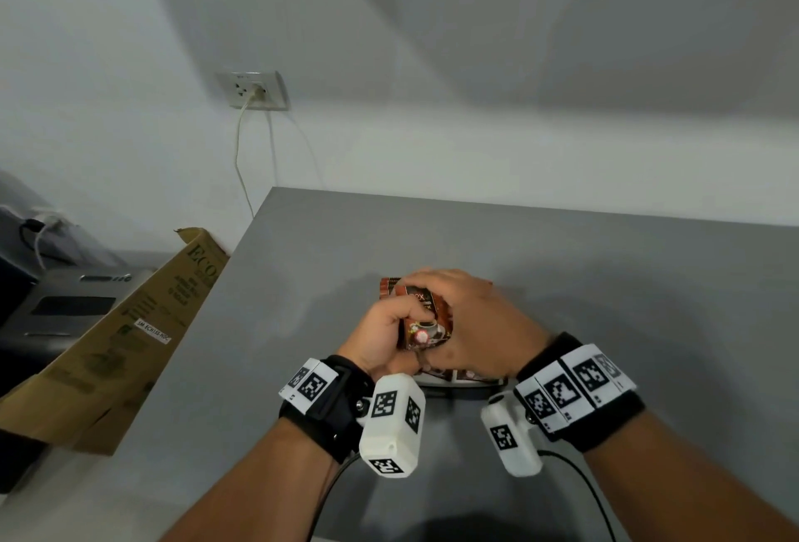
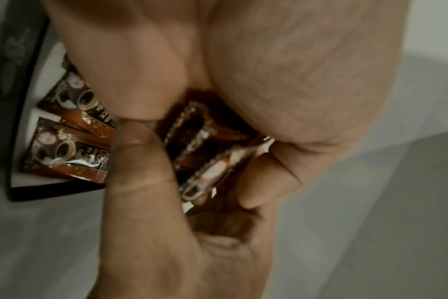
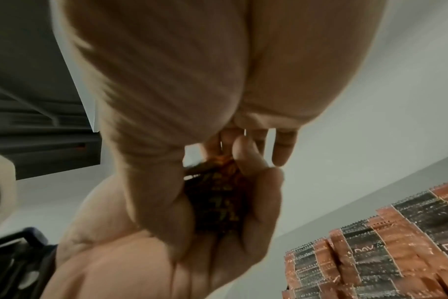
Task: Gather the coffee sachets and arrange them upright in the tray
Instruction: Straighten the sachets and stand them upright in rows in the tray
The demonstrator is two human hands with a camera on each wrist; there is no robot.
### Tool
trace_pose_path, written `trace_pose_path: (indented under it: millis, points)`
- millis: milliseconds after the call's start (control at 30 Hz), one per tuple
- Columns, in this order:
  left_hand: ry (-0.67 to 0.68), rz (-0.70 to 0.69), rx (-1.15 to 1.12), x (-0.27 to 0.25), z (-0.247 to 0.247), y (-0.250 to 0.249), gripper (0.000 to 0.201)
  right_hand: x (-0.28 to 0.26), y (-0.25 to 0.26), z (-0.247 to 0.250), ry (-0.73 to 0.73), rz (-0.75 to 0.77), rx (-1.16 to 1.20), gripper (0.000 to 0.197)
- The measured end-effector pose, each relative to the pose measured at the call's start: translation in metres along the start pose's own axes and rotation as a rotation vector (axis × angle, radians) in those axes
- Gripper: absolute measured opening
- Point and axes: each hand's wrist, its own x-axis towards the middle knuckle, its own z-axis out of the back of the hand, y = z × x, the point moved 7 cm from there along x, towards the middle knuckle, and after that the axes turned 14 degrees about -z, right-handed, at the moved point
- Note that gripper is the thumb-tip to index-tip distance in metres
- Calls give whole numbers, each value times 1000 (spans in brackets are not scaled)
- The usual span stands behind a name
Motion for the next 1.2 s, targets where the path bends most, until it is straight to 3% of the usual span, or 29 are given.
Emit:
trace_pose_path:
  millis: [67,267,333,367,500,633,833,1000,1100,1200]
  points:
    - [2,-23,-21,-1,-1,-3,29,2,-2,-1,-29,2,5,71]
    - [-71,-60,69,0,2,-7,25,7,-10,-10,-18,-33,15,87]
    - [-97,-113,132,2,8,-11,37,5,-16,-4,0,-118,75,96]
    - [-102,-134,156,3,11,-13,46,5,-20,2,-16,-169,120,91]
    - [-95,-231,267,8,16,-22,76,8,-37,21,-160,-288,374,38]
    - [-67,-255,377,9,11,-28,82,15,-38,14,-131,-268,388,25]
    - [-89,-265,380,6,19,-32,72,19,-35,13,-169,-243,388,15]
    - [-331,-299,363,-1,59,-48,45,19,-63,20,-236,-368,314,14]
    - [-418,-312,404,-7,79,-53,41,25,-74,-15,-90,-430,111,20]
    - [-433,-303,438,-9,86,-50,37,33,-71,-57,26,-376,-13,28]
